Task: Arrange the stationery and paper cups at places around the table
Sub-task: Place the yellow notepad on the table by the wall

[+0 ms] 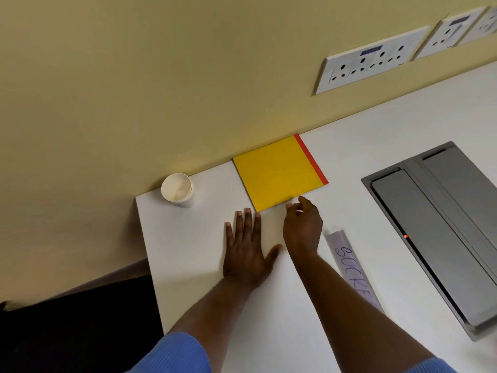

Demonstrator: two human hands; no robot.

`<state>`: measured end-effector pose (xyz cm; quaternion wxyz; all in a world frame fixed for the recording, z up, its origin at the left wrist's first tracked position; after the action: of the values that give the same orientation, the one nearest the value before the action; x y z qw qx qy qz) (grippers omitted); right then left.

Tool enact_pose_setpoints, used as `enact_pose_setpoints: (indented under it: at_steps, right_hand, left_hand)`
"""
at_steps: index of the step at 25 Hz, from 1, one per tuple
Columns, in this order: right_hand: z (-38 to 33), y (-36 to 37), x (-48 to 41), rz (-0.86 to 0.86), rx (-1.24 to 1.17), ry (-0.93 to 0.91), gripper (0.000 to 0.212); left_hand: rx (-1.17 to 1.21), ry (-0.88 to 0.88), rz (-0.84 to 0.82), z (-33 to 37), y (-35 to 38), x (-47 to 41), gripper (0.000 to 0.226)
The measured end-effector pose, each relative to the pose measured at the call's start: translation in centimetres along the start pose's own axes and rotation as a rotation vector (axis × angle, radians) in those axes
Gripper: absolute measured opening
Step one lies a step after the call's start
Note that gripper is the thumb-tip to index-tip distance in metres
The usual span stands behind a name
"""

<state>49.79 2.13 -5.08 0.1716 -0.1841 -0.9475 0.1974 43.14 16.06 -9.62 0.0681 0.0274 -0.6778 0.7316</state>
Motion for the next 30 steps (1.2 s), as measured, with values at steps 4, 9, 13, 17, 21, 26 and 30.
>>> enact_pose_setpoints:
  at_steps: [4, 9, 13, 17, 21, 26, 30]
  right_hand:
    - [0.3, -2.0, 2.5, -0.056, 0.08, -0.132, 0.045]
    - [1.6, -4.7, 6.5, -0.165, 0.247, -0.197, 0.06]
    - [2.9, -7.9, 10.5, -0.223, 0.36, -0.223, 0.071]
    - [4.3, -11.3, 14.9, -0.244, 0.411, -0.258, 0.078]
    - [6.1, -15.5, 19.1, -0.237, 0.449, -0.293, 0.081]
    - [8.1, -21.0, 25.3, -0.177, 0.471, -0.289, 0.082]
    - [9.3, -26.5, 30.7, -0.101, 0.484, -0.285, 0.083]
  left_hand:
    - [-0.001, -0.003, -0.059, -0.1, -0.2, 0.1, 0.105]
    - [0.046, 0.051, -0.18, -0.9, -1.5, 0.4, 0.117]
    - [-0.041, 0.114, -0.165, -1.2, -2.5, 5.0, 0.118]
    - [-0.064, 0.189, -0.117, -0.1, -3.9, 9.7, 0.113]
    - [-0.084, 0.275, -0.104, 2.4, -5.8, 14.0, 0.113]
    - [-0.098, 0.373, -0.074, 6.1, -8.4, 19.7, 0.11]
    - [-0.106, 0.454, -0.056, 9.0, -9.8, 25.7, 0.108]
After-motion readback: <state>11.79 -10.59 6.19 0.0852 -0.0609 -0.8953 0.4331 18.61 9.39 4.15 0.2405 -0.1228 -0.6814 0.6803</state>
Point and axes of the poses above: each hand's wrist, its own x-axis away from the middle knuckle, its own y-axis out of the palm, z = x × y, the point moved 3 cm from there along -x, towards the middle knuckle, and after that the axes turned 7 degrees about -x, right-handed, at the moved point
